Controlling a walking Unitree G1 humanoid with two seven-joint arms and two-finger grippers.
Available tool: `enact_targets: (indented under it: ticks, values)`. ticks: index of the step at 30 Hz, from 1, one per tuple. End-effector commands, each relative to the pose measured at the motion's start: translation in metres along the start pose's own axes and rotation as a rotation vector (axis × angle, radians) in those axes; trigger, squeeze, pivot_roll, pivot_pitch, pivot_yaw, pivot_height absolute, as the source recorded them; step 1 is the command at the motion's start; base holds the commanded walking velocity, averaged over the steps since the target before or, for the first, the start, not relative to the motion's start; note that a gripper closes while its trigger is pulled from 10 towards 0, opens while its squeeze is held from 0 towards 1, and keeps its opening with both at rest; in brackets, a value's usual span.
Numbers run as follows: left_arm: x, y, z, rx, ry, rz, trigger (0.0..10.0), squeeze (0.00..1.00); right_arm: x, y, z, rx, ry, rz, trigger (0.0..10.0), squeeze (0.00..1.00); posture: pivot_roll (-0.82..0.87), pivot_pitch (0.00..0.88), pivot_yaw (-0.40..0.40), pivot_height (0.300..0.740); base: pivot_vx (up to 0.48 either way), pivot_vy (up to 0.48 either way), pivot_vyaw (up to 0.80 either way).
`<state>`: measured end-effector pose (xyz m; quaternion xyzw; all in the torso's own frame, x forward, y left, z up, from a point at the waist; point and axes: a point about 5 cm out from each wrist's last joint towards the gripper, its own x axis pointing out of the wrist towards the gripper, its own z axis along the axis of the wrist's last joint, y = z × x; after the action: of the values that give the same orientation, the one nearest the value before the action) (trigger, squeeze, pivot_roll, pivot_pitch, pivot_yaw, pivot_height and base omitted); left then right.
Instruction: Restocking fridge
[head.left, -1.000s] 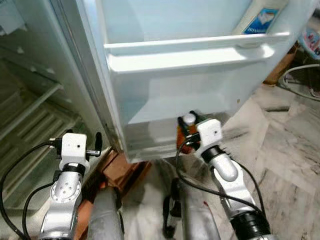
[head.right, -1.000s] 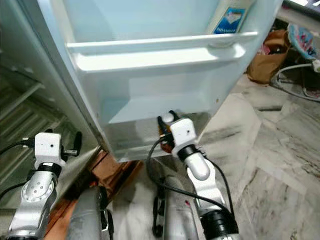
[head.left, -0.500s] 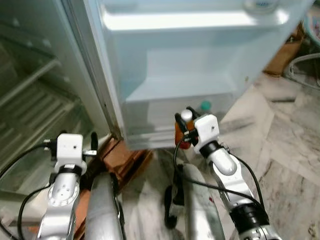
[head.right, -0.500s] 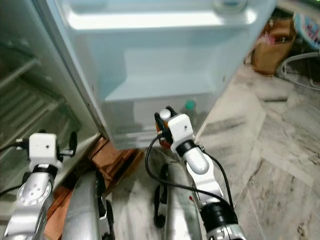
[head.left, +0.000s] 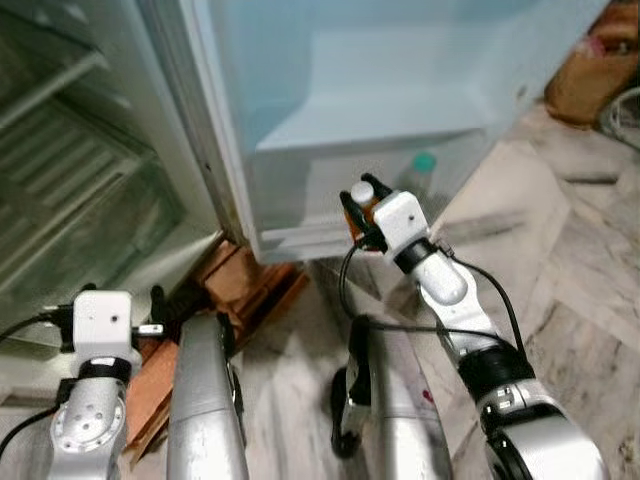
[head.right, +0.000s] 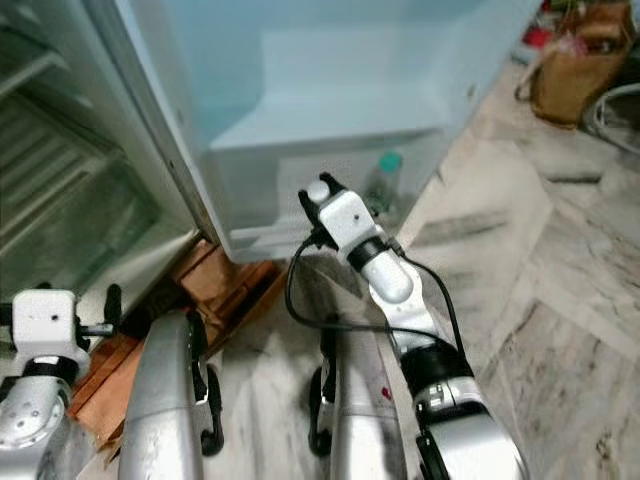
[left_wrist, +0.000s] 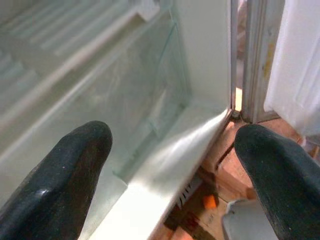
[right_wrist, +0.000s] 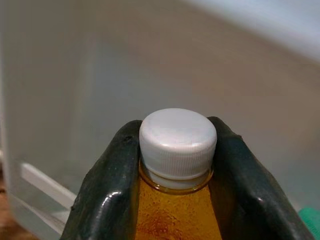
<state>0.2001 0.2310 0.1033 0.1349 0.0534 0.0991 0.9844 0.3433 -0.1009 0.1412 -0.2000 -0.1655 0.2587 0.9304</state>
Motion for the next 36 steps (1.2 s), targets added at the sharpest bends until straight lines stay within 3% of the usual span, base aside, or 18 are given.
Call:
enact_targets:
  ticks: [1, 8, 14, 16, 21, 25, 28, 31, 36]
  values:
    - [-0.007, 0.006, 0.002, 0.014, 0.013, 0.012, 10.0, 0.00, 0.008, 0.000, 0.009, -0.045, -0.055, 0.008, 10.0, 0.00, 0.23, 0.379, -0.071, 0.552, 0.000, 0.000, 0.00]
    - [-0.021, 0.009, 0.010, 0.027, 0.025, 0.011, 10.0, 0.00, 0.029, -0.002, 0.039, -0.212, -0.215, -0.020, 10.0, 0.00, 0.29, 0.418, -0.072, 0.552, 0.000, 0.000, 0.00]
    - [-0.030, 0.013, 0.013, 0.036, 0.040, 0.015, 10.0, 0.00, 0.039, -0.007, 0.051, -0.244, -0.259, -0.079, 10.0, 0.00, 0.32, 0.435, -0.067, 0.552, 0.000, 0.000, 0.00]
    - [-0.035, 0.016, 0.015, 0.038, 0.054, 0.014, 10.0, 0.00, 0.047, -0.010, 0.067, -0.237, -0.332, -0.091, 10.0, 0.00, 0.33, 0.441, -0.061, 0.552, 0.000, 0.000, 0.00]
    - [-0.032, 0.014, 0.014, 0.035, 0.065, 0.004, 10.0, 0.00, 0.049, -0.012, 0.077, -0.268, -0.388, -0.103, 10.0, 0.00, 0.32, 0.441, -0.058, 0.552, 0.000, 0.000, 0.00]
    - [-0.030, 0.010, 0.015, 0.031, 0.065, -0.008, 10.0, 0.00, 0.045, -0.015, 0.051, -0.223, -0.253, -0.129, 10.0, 0.00, 0.31, 0.445, -0.057, 0.552, 0.000, 0.000, 0.00]
    - [-0.032, 0.008, 0.014, 0.026, 0.072, -0.027, 10.0, 0.00, 0.032, -0.029, 0.018, -0.065, -0.057, -0.282, 10.0, 0.00, 0.32, 0.444, -0.056, 0.552, 0.000, 0.000, 0.00]
    - [-0.033, 0.011, 0.013, 0.027, 0.080, -0.023, 10.0, 0.00, 0.027, -0.022, 0.007, -0.076, -0.011, -0.258, 10.0, 0.00, 0.32, 0.442, -0.052, 0.552, 0.000, 0.000, 0.00]
    - [-0.033, 0.012, 0.012, 0.034, 0.087, -0.026, 10.0, 0.00, 0.016, -0.015, -0.015, 0.024, 0.116, -0.279, 10.0, 0.00, 0.33, 0.442, -0.046, 0.552, 0.000, 0.000, 0.00]
